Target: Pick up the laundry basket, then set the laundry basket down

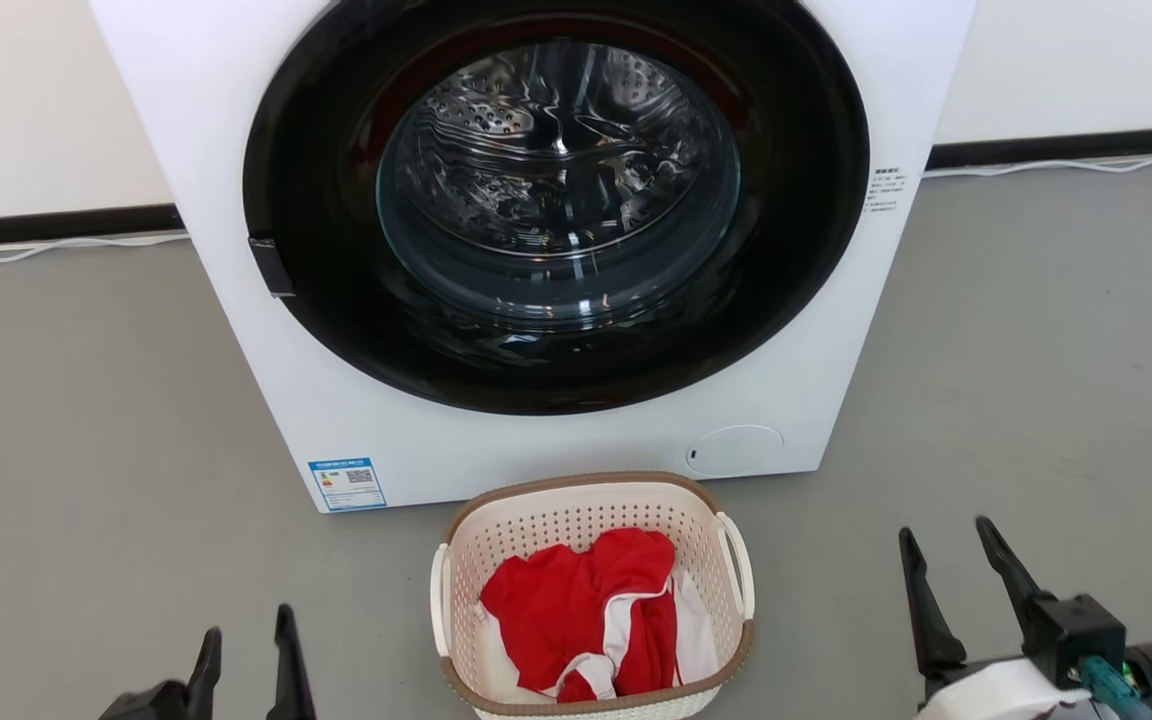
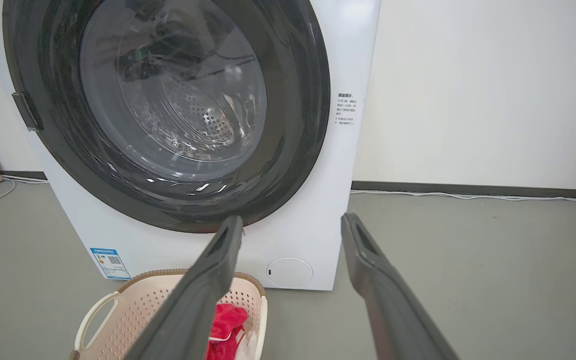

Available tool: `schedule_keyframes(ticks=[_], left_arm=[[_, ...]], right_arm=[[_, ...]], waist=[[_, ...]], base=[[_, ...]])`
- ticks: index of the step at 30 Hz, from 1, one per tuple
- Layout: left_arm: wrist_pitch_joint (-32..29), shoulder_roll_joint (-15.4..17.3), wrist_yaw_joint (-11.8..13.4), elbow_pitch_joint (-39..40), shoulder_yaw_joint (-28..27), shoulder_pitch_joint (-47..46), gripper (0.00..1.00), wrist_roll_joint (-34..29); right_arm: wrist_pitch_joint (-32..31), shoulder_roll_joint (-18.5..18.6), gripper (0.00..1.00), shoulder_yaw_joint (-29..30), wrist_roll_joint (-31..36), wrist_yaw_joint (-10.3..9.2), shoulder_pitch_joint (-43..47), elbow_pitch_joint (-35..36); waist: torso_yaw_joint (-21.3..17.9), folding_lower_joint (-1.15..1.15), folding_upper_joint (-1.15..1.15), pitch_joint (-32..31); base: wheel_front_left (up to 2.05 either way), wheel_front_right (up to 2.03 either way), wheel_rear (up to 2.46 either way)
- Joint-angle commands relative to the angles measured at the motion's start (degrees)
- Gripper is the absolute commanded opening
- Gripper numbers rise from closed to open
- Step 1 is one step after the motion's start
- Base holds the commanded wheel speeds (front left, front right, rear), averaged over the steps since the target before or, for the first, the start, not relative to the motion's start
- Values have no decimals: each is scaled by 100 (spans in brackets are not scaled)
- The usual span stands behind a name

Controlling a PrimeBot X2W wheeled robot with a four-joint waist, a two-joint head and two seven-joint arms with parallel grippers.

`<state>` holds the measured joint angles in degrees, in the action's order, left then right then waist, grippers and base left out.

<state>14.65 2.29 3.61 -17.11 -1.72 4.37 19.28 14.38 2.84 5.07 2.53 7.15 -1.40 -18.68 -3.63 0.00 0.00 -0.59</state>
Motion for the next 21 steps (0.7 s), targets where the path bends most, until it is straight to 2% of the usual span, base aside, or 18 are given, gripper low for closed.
schedule_keyframes(ticks=[1,4,5,10,17,21], left_arm=[[35,59,59,225,-218,-14,100,48],[35,59,24,326,-235,59,100,46],[-1,5,-3,179,-61,193,0,43],[-10,-59,-9,-62,-51,265,0,61],[-145,-52,-71,-54,-91,182,0,464],[-204,-49,-106,-38,-97,146,0,698]], right_arm=[[62,18,100,-80,63,34,-12,205],[62,14,100,-26,100,34,51,283],[-1,-10,0,86,50,0,147,122],[-28,-32,0,64,28,-6,195,-101],[-190,-30,0,116,-493,-4,127,-105],[-239,-29,0,98,-805,-3,121,-72]], waist=[[32,0,0,-34],[67,0,0,-78],[61,0,0,-75],[67,0,0,-82],[83,13,0,-88],[93,1,0,-72]], base=[[0,0,0],[0,0,0],[0,0,0],[0,0,0],[0,0,0],[0,0,0]])
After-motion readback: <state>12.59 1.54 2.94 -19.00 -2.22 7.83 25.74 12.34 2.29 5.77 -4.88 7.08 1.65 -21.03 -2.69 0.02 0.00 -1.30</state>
